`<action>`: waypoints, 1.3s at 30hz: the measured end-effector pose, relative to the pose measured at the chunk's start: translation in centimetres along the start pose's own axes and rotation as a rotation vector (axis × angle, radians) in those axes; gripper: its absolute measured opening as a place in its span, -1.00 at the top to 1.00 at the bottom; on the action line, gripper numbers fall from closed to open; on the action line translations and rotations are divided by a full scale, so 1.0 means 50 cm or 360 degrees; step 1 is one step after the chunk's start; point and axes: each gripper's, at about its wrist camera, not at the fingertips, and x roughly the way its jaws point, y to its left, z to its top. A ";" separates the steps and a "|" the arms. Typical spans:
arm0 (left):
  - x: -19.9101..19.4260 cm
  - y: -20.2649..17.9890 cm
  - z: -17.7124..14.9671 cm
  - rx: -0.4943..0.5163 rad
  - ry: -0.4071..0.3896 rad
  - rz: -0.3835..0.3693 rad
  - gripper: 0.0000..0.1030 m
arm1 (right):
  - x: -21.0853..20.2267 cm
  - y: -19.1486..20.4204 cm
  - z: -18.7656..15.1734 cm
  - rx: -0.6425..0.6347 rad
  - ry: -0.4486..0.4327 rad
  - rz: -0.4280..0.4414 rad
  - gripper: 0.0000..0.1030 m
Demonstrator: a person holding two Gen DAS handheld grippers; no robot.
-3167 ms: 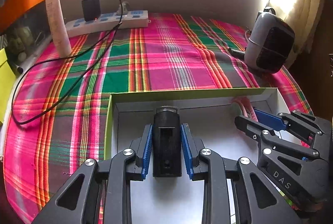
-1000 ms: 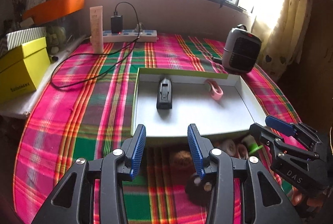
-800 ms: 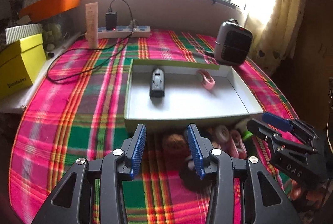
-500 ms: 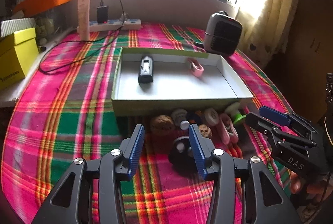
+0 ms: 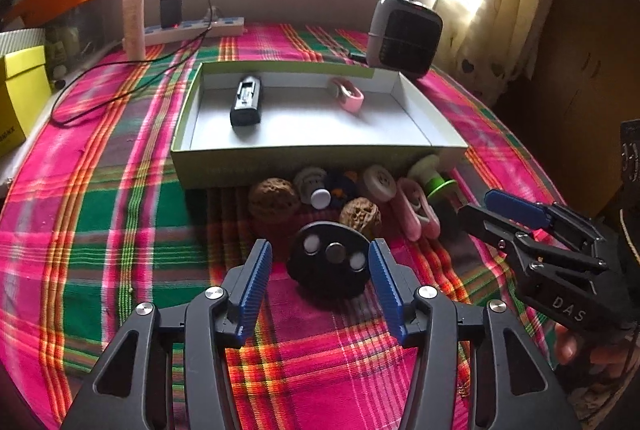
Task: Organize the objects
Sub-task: 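Grasp the black round disc with the left tool, then grasp the green-white spool with the right tool while the left tool holds the disc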
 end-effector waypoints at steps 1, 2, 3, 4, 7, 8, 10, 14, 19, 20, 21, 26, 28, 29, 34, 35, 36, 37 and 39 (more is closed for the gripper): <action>0.002 -0.003 -0.001 0.0004 0.0002 -0.0003 0.04 | 0.000 0.001 -0.001 -0.0001 0.0002 0.0000 0.09; 0.004 -0.003 -0.002 0.0006 0.0005 -0.0003 0.04 | 0.001 0.000 -0.002 0.0000 0.0004 -0.0002 0.09; 0.006 -0.005 -0.002 0.0011 0.0009 -0.0003 0.04 | 0.000 0.000 -0.003 -0.0001 0.0006 -0.0003 0.09; 0.009 -0.007 -0.003 0.0014 0.0014 -0.0003 0.04 | 0.000 0.000 -0.004 -0.0002 0.0008 -0.0004 0.09; 0.016 -0.007 -0.003 0.0009 0.0028 0.0025 0.04 | 0.001 -0.003 -0.006 0.0004 0.0014 -0.0009 0.09; 0.018 -0.007 -0.002 0.0010 0.0031 0.0027 0.04 | 0.001 -0.003 -0.006 0.0005 0.0016 -0.0009 0.09; 0.022 -0.005 -0.002 0.0013 0.0037 0.0036 0.04 | 0.003 -0.002 -0.006 0.0002 0.0019 -0.0009 0.09; 0.026 -0.002 -0.001 0.0001 0.0035 0.0041 0.04 | 0.007 -0.001 -0.007 -0.0001 0.0030 -0.0009 0.09; 0.026 0.003 -0.002 -0.0020 0.0026 0.0023 0.04 | 0.013 0.003 -0.006 -0.0011 0.0047 -0.0011 0.09; 0.026 0.003 -0.002 -0.0026 0.0022 0.0024 0.05 | 0.013 0.004 -0.007 -0.0016 0.0048 -0.0010 0.09; 0.025 0.006 -0.002 -0.0036 0.0017 0.0028 0.08 | 0.013 0.005 -0.007 -0.0019 0.0049 -0.0010 0.09; 0.020 0.019 -0.002 -0.0069 0.0008 0.0049 0.41 | 0.018 -0.007 -0.002 0.0025 0.0057 -0.0030 0.09; 0.019 0.023 -0.002 -0.0077 0.0003 0.0051 0.45 | 0.020 -0.010 0.000 0.0037 0.0061 -0.0039 0.09; 0.018 0.025 -0.003 -0.0081 0.0001 0.0052 0.46 | 0.021 -0.009 0.001 0.0039 0.0061 -0.0039 0.09; 0.018 0.033 -0.003 -0.0098 -0.0005 0.0061 0.47 | 0.024 -0.008 0.017 0.0045 0.0053 -0.0047 0.09; 0.018 0.035 -0.003 -0.0102 -0.0008 0.0060 0.47 | 0.025 -0.009 0.021 0.0046 0.0047 -0.0043 0.09; 0.018 0.037 -0.004 -0.0107 -0.0010 0.0058 0.47 | 0.026 -0.009 0.025 0.0048 0.0040 -0.0042 0.09; 0.018 0.038 -0.004 -0.0111 -0.0011 0.0057 0.47 | 0.027 -0.009 0.030 0.0048 0.0036 -0.0046 0.09; 0.018 0.039 -0.004 -0.0109 -0.0013 0.0056 0.47 | 0.034 -0.008 0.039 0.0044 0.0038 -0.0044 0.09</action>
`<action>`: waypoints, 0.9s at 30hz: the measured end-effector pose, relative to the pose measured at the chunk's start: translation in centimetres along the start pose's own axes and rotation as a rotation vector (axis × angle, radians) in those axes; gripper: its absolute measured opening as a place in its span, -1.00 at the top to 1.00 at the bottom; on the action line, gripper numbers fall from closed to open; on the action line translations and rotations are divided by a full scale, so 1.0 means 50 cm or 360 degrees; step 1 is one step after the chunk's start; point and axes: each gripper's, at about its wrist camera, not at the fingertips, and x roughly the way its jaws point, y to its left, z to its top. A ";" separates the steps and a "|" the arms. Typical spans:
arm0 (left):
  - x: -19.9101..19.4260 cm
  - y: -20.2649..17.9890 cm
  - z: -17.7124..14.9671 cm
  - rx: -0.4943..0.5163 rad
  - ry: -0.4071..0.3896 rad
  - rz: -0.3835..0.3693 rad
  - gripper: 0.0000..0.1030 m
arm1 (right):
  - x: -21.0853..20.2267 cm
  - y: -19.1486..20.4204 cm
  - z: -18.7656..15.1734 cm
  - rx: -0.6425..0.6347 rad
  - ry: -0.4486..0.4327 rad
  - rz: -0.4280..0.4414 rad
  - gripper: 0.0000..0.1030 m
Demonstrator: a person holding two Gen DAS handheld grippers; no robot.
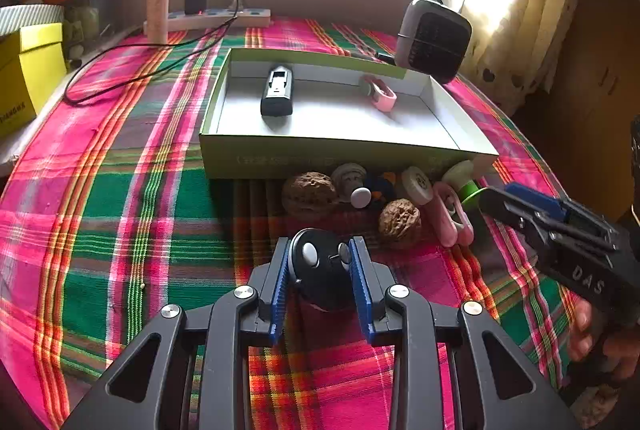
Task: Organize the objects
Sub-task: 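Grasp the green-white spool with the right tool while the left tool holds the disc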
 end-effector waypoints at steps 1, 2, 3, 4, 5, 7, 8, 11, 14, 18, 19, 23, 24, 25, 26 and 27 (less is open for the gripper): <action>0.000 0.001 0.000 -0.0001 0.0000 -0.0001 0.47 | 0.003 0.001 0.003 0.0001 0.0002 0.0005 0.09; 0.000 0.001 0.000 -0.0002 0.0000 -0.0002 0.47 | 0.006 0.001 0.005 0.0003 0.0005 0.0013 0.09; 0.001 0.001 0.000 -0.0003 0.0001 -0.0004 0.47 | 0.011 0.001 0.008 0.0010 0.0016 0.0018 0.09; 0.000 0.000 0.000 -0.0002 0.0000 -0.0001 0.47 | 0.016 0.001 0.011 0.0017 0.0027 0.0021 0.09; 0.000 0.002 0.000 -0.0005 0.0000 -0.0004 0.47 | 0.020 0.001 0.012 0.0020 0.0033 0.0026 0.09; 0.001 0.002 0.001 -0.0003 0.0001 -0.0003 0.47 | 0.030 0.001 0.016 0.0027 0.0054 0.0029 0.09; 0.000 0.001 0.001 -0.0002 0.0000 -0.0002 0.47 | 0.033 0.001 0.017 0.0025 0.0060 0.0033 0.09; 0.001 0.003 0.002 -0.0005 0.0000 -0.0004 0.48 | 0.044 0.002 0.021 0.0016 0.0081 0.0030 0.09; 0.000 0.003 0.002 -0.0003 0.0000 -0.0003 0.48 | 0.052 0.002 0.023 0.0019 0.0095 0.0019 0.09; 0.001 0.003 0.003 -0.0007 0.0000 -0.0007 0.48 | 0.056 -0.006 0.027 0.0045 0.0098 0.0027 0.09; 0.001 0.003 0.003 -0.0007 0.0000 -0.0006 0.48 | 0.057 -0.008 0.028 0.0052 0.0099 0.0032 0.09; 0.000 0.003 0.003 -0.0008 0.0000 -0.0007 0.48 | 0.060 -0.017 0.028 0.0093 0.0104 0.0069 0.09; 0.000 0.004 0.003 -0.0009 0.0000 -0.0008 0.48 | 0.059 -0.020 0.028 0.0106 0.0104 0.0076 0.09; -0.001 0.004 0.003 -0.0008 0.0000 -0.0008 0.48 | 0.058 -0.023 0.027 0.0116 0.0101 0.0080 0.09; 0.000 0.003 0.003 -0.0008 0.0000 -0.0007 0.48 | 0.057 -0.025 0.026 0.0124 0.0099 0.0082 0.09; -0.001 0.004 0.003 -0.0008 -0.0001 -0.0006 0.48 | 0.055 -0.027 0.025 0.0129 0.0096 0.0091 0.10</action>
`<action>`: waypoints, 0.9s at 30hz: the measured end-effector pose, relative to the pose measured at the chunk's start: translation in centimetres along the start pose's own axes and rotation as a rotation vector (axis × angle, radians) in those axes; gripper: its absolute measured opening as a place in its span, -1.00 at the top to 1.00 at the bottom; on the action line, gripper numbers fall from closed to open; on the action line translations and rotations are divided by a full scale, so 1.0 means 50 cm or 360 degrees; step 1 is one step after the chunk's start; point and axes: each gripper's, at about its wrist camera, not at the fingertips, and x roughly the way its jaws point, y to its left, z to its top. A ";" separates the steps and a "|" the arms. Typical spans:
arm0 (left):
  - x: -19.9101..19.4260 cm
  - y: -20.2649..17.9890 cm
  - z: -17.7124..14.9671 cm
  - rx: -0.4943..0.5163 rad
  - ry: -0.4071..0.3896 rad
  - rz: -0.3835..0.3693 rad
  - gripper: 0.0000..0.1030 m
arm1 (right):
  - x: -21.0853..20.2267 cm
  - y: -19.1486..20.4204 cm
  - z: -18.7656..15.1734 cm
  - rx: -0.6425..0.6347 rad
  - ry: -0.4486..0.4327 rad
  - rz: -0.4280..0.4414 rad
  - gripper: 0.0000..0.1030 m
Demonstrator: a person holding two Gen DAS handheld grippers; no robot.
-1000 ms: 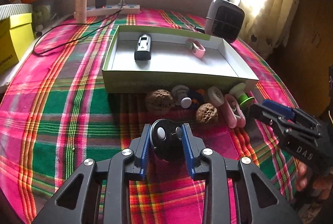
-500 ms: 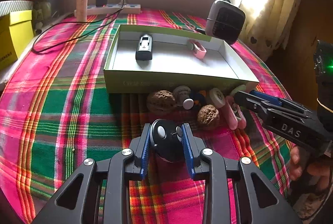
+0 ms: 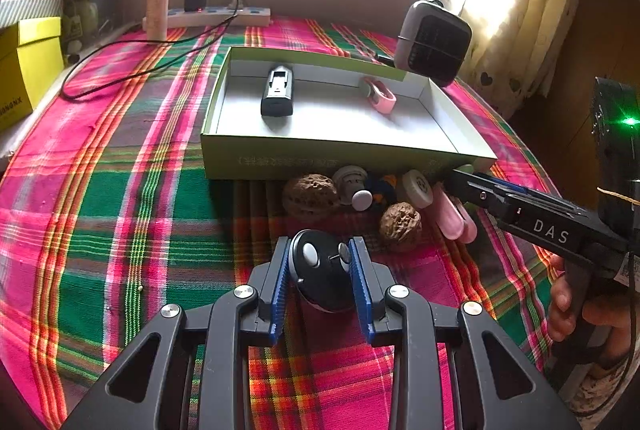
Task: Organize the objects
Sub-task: 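Grasp the green-white spool with the right tool while the left tool holds the disc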
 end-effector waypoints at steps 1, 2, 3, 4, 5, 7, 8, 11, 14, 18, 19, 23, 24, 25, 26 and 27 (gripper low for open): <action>0.000 0.000 0.000 0.0000 0.0000 0.0000 0.48 | -0.001 -0.001 -0.001 0.0001 -0.0004 0.0005 0.14; 0.000 0.001 0.000 -0.0001 0.0000 -0.0001 0.48 | -0.002 -0.002 -0.001 -0.0001 -0.0007 0.0001 0.19; 0.000 0.001 0.000 -0.0001 0.0000 -0.0001 0.48 | -0.003 -0.002 -0.002 -0.0009 -0.0011 -0.0010 0.27; 0.001 0.000 0.000 -0.0001 0.0000 -0.0001 0.48 | -0.004 -0.002 -0.003 -0.0022 -0.0010 -0.0020 0.31; 0.002 -0.002 -0.001 -0.0002 0.0000 -0.0001 0.48 | -0.004 -0.003 -0.003 -0.0021 -0.0005 -0.0014 0.34; 0.001 0.000 0.000 -0.0002 -0.0001 -0.0002 0.48 | -0.005 -0.012 -0.004 0.0009 0.0003 0.0017 0.34; 0.001 0.000 -0.001 -0.0003 -0.0001 -0.0002 0.48 | -0.007 -0.014 -0.004 0.0015 0.0003 0.0019 0.34; 0.000 0.000 0.000 -0.0002 -0.0001 -0.0001 0.48 | -0.010 -0.017 -0.007 0.0004 0.0006 0.0023 0.34; 0.000 0.001 0.000 -0.0003 -0.0001 -0.0002 0.48 | -0.010 -0.019 -0.007 0.0004 0.0005 0.0016 0.34; 0.000 0.000 0.000 -0.0005 -0.0002 -0.0005 0.48 | -0.009 -0.026 -0.003 0.0030 0.0010 0.0027 0.34; 0.000 0.000 0.000 -0.0004 -0.0001 -0.0004 0.48 | -0.010 -0.028 -0.003 0.0031 0.0005 0.0013 0.34; -0.001 0.001 0.000 -0.0004 -0.0002 -0.0004 0.48 | -0.018 -0.033 -0.006 0.0026 -0.0004 0.0014 0.35; 0.000 0.000 0.000 -0.0004 -0.0002 -0.0004 0.48 | -0.020 -0.036 -0.007 0.0027 -0.0009 0.0013 0.36; -0.001 0.001 0.000 -0.0005 -0.0002 -0.0005 0.48 | -0.022 -0.038 -0.008 0.0033 -0.0011 0.0020 0.36; 0.000 0.000 -0.001 -0.0005 -0.0002 -0.0005 0.48 | -0.023 -0.041 -0.008 0.0045 -0.0010 0.0033 0.36; 0.000 0.001 0.000 -0.0005 -0.0002 -0.0005 0.48 | -0.024 -0.046 -0.008 0.0064 -0.0008 0.0047 0.36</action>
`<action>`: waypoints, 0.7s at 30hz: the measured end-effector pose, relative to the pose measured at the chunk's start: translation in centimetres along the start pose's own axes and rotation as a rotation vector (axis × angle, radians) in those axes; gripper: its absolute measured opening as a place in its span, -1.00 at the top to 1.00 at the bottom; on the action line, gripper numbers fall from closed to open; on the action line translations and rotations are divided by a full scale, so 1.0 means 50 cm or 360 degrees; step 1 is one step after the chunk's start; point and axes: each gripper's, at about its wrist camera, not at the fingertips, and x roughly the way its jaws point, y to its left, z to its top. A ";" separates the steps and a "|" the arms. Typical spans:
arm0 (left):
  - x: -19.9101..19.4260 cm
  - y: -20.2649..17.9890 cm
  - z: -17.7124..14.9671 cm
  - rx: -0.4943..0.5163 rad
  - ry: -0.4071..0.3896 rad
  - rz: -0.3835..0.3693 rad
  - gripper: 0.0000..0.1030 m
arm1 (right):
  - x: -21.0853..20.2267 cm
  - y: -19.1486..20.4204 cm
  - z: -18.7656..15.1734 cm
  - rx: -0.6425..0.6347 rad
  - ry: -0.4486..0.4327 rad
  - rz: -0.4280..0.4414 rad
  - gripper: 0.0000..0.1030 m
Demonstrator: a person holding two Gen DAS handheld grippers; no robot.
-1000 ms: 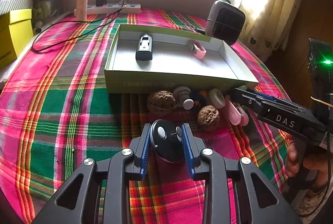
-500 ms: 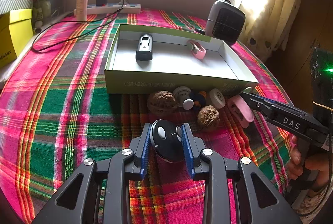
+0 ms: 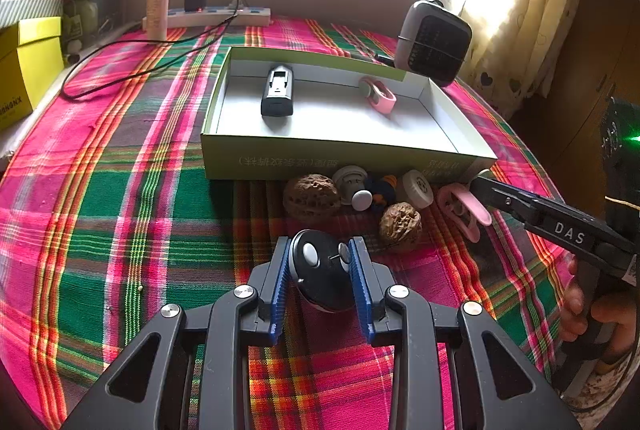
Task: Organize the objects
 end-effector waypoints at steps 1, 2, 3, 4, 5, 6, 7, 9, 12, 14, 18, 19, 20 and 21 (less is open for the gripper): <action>0.000 0.000 0.000 0.0000 0.0000 0.0000 0.48 | -0.003 -0.005 -0.001 0.0012 -0.0005 -0.0011 0.36; 0.000 0.000 0.000 0.0000 0.0000 0.0000 0.48 | -0.004 -0.006 -0.001 0.0007 -0.0008 -0.0030 0.36; 0.000 0.000 0.000 0.0000 0.0000 0.0000 0.48 | -0.007 -0.007 -0.003 -0.0007 -0.0014 -0.0067 0.36; 0.000 0.000 0.000 0.0000 0.0000 0.0000 0.48 | -0.009 -0.008 -0.004 -0.0022 -0.0014 -0.0097 0.36; 0.000 0.000 0.000 0.0000 0.0000 0.0000 0.48 | -0.010 -0.009 -0.005 -0.0028 -0.0008 -0.0109 0.36; 0.000 0.000 0.000 0.0000 0.0000 0.0001 0.48 | -0.011 -0.009 -0.006 -0.0036 -0.0005 -0.0112 0.36; 0.001 0.000 0.000 0.0000 -0.0001 0.0001 0.48 | -0.012 -0.008 -0.007 -0.0045 -0.0002 -0.0119 0.36; 0.000 0.000 0.000 -0.0002 -0.0001 -0.0001 0.48 | -0.011 -0.006 -0.010 -0.0074 0.0000 -0.0143 0.35; 0.000 0.000 0.000 0.0000 -0.0001 0.0000 0.48 | -0.011 -0.003 -0.012 -0.0105 -0.0003 -0.0159 0.35; -0.001 0.001 0.000 -0.0001 -0.0001 -0.0001 0.48 | -0.010 -0.002 -0.012 -0.0119 -0.0002 -0.0163 0.35; -0.001 0.001 0.000 0.0000 -0.0001 0.0000 0.48 | -0.008 0.000 -0.012 -0.0133 0.0002 -0.0166 0.34; -0.001 0.000 0.000 0.0001 -0.0001 0.0002 0.48 | -0.007 0.000 -0.012 -0.0135 0.0001 -0.0167 0.34; -0.001 -0.001 0.000 0.0000 -0.0001 0.0002 0.48 | -0.007 0.000 -0.012 -0.0133 0.0007 -0.0166 0.33; -0.001 -0.001 0.000 -0.0001 -0.0001 0.0001 0.48 | -0.005 -0.001 -0.012 -0.0133 0.0020 -0.0173 0.32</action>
